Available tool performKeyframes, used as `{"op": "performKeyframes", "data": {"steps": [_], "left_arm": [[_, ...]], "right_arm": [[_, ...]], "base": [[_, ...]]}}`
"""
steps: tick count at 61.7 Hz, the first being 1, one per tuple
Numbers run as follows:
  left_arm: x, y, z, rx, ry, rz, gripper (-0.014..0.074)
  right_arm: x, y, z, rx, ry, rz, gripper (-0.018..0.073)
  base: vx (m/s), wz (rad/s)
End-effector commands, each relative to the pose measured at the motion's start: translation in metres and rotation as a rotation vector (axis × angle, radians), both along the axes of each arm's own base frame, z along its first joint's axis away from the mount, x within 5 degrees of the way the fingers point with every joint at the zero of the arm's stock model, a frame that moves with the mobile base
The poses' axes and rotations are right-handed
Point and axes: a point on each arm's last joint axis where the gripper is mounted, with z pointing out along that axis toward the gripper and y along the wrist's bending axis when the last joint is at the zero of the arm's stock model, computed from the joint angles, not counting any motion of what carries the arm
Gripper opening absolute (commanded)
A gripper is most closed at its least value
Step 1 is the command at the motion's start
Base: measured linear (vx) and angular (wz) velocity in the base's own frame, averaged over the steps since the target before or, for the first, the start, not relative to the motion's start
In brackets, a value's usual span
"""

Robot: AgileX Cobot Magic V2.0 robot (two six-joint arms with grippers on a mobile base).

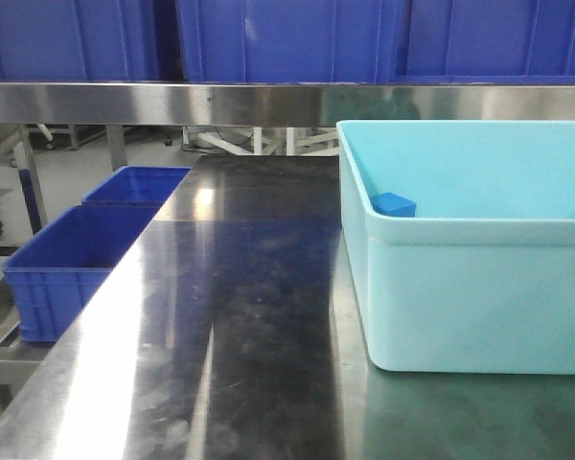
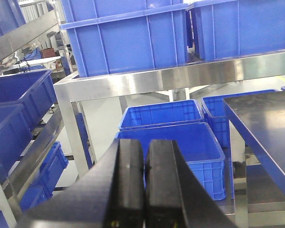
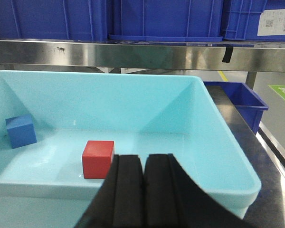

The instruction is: Pick red cube and place on left shelf

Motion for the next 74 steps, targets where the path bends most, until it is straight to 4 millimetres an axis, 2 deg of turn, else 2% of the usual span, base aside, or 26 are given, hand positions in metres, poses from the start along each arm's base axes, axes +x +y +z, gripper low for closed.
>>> {"op": "performKeyframes", "data": {"steps": [1, 74], "left_arm": [[0.0003, -0.0003, 0.0008, -0.005, -0.069, -0.006, 0.0106], [0.0003, -0.0003, 0.0008, -0.005, -0.069, -0.006, 0.0106]], "right_arm": [[-0.0031, 0.0001, 0.0179, -0.015, -0.137, -0.003, 0.0057], [-0.0031, 0.0001, 0.0179, -0.015, -0.137, -0.003, 0.0057]], "base": [[0.0, 0.0], [0.0, 0.0]]}}
